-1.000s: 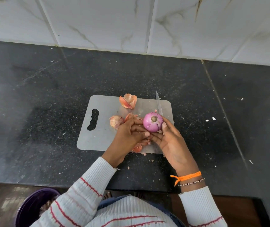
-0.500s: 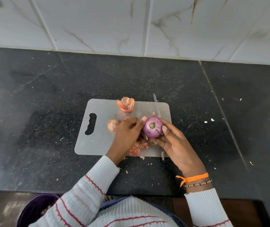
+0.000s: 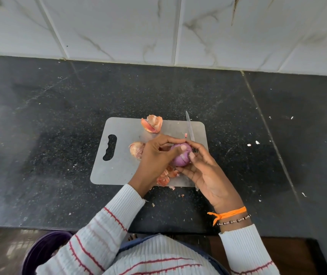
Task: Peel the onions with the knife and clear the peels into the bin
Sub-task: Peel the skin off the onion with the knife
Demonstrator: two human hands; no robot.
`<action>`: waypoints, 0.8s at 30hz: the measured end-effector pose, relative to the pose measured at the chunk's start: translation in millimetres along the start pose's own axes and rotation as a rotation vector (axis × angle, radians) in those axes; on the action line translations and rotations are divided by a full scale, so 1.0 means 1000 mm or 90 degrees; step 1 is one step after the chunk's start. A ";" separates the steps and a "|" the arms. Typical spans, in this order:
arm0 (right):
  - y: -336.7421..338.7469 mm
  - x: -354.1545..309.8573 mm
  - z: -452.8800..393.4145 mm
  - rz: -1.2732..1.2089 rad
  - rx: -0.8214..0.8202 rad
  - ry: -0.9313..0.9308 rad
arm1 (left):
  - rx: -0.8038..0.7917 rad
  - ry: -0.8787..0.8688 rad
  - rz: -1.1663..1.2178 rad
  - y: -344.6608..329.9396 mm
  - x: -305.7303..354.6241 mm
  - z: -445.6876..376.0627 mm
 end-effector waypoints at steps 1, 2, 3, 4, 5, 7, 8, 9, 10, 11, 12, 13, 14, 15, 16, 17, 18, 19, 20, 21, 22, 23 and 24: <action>0.000 0.001 0.000 0.000 0.003 0.000 | 0.002 -0.006 -0.015 0.000 0.001 0.000; 0.001 0.002 0.001 0.000 0.006 0.000 | 0.006 -0.019 -0.049 0.001 0.002 0.001; 0.001 0.002 0.001 0.001 0.010 0.001 | 0.013 -0.031 -0.081 0.001 0.003 0.001; 0.002 0.002 0.000 0.000 0.013 0.001 | 0.024 -0.039 -0.107 0.003 0.004 0.002; 0.002 0.002 0.000 -0.002 0.016 0.002 | 0.031 -0.042 -0.120 0.004 0.005 0.003; 0.003 0.002 0.000 -0.007 0.018 0.004 | 0.036 -0.037 -0.107 0.007 0.005 0.005; 0.002 0.001 0.000 -0.011 0.017 0.004 | 0.028 -0.026 -0.086 0.006 0.004 0.006; 0.001 0.001 0.000 -0.013 0.015 0.003 | 0.018 -0.016 -0.076 0.004 0.004 0.008; 0.000 0.001 0.001 -0.013 0.011 0.001 | 0.016 -0.015 -0.084 0.002 0.004 0.009; -0.001 0.002 0.001 -0.013 0.008 0.000 | 0.014 -0.018 -0.094 0.001 0.003 0.010; -0.002 0.002 0.002 -0.013 0.005 -0.001 | 0.015 -0.020 -0.096 0.002 0.003 0.009; -0.003 0.003 0.003 -0.010 0.005 -0.003 | 0.011 -0.018 -0.089 0.002 0.002 0.008; -0.003 0.004 0.003 -0.007 0.006 -0.005 | 0.008 -0.012 -0.074 0.004 0.002 0.007; -0.002 0.006 0.003 -0.005 0.008 -0.009 | 0.009 0.000 -0.054 0.006 0.000 0.005; -0.003 0.007 0.004 -0.006 0.010 -0.013 | 0.013 0.011 -0.038 0.008 -0.001 0.005; -0.003 0.008 0.004 -0.008 0.012 -0.016 | 0.017 0.014 -0.034 0.010 -0.002 0.004; -0.003 0.009 0.004 -0.010 0.015 -0.018 | 0.017 0.010 -0.040 0.011 -0.002 0.004; -0.003 0.009 0.004 -0.011 0.019 -0.017 | 0.014 0.003 -0.049 0.011 -0.001 0.006; -0.003 0.007 0.004 -0.013 0.021 -0.013 | 0.009 -0.002 -0.052 0.011 -0.001 0.007; -0.003 0.006 0.003 -0.016 0.024 -0.008 | -0.002 0.001 -0.046 0.011 -0.001 0.008; -0.003 0.004 0.003 -0.021 0.026 -0.005 | -0.022 0.012 -0.030 0.010 -0.001 0.009; -0.002 0.004 0.003 -0.027 0.028 -0.005 | -0.048 0.023 -0.014 0.009 -0.001 0.010; -0.001 0.003 0.003 -0.032 0.029 -0.007 | -0.070 0.026 -0.008 0.009 -0.001 0.010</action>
Point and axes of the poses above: each hand's wrist, its own z-axis away from the middle knuckle, its own y-axis out of the back of the hand, x = y × z, the point moved 6 cm from there along -z, towards the middle knuckle, and after that the axes turned 5 degrees about y, right-handed, at the moved point
